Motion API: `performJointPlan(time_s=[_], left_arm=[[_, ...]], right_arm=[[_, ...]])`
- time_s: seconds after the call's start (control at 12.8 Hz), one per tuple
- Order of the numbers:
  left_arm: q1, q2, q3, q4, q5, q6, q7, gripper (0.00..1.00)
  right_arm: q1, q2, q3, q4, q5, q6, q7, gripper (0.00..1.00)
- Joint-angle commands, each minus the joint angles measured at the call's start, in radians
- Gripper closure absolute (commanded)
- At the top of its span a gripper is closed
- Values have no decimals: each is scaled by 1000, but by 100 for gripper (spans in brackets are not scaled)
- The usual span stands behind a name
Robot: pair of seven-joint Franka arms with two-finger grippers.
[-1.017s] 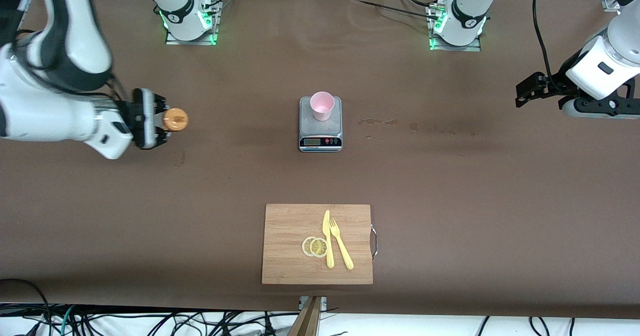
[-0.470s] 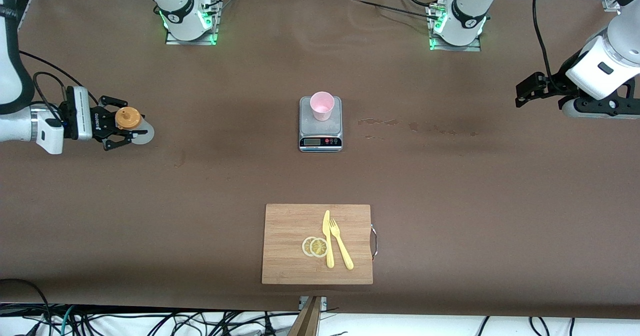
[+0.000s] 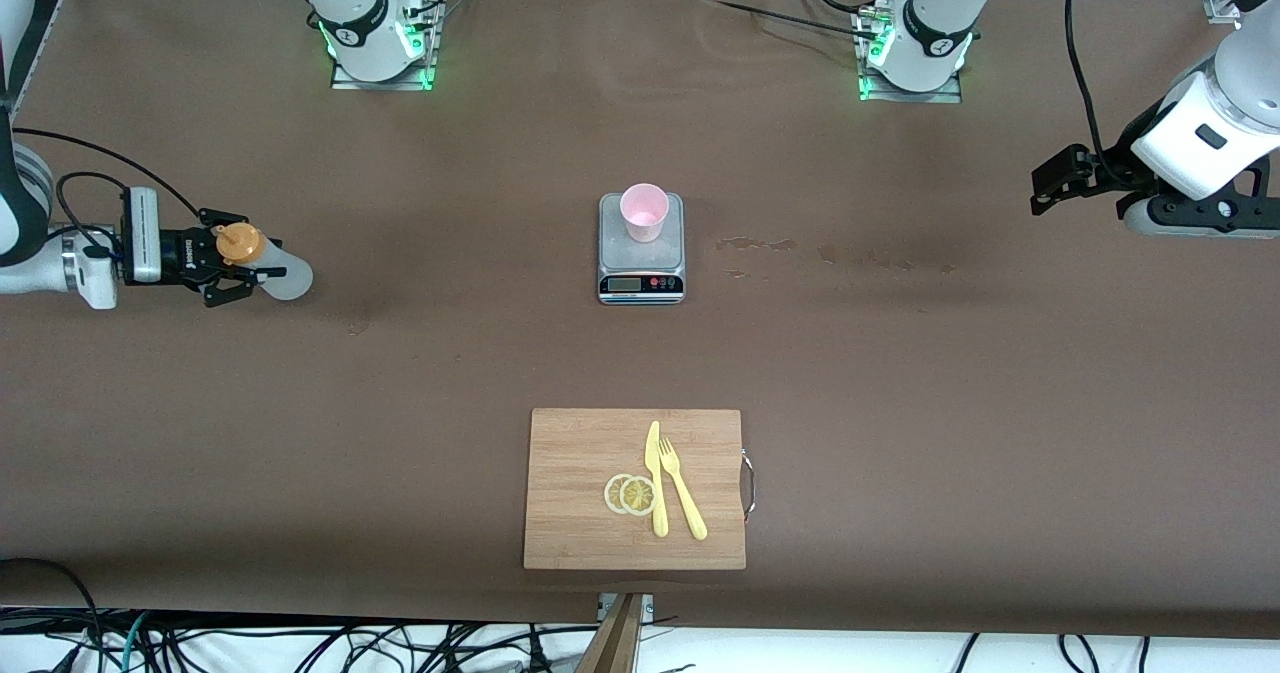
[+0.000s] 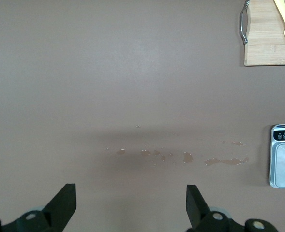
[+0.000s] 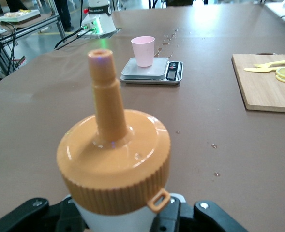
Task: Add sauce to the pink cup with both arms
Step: 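Lower the sauce bottle onto the table with the right gripper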
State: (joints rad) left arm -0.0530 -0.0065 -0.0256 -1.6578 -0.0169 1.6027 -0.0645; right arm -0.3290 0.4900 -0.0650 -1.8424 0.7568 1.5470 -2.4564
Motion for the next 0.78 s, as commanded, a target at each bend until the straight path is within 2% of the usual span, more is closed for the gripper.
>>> performJointPlan(time_s=[0.0,0.39,0.7], left_arm=[[1,10,0,27,-18,-23,-3,0],[1,10,0,27,-18,-23,-3,0],[1,10,0,27,-18,-23,-1,0]], right_arm=[[-15,82,-21,46,53,-36,-52,56],[-25,177,-24,61,102,-31,-68,55],[-25,191,-25,81,113,-25,-69,52]])
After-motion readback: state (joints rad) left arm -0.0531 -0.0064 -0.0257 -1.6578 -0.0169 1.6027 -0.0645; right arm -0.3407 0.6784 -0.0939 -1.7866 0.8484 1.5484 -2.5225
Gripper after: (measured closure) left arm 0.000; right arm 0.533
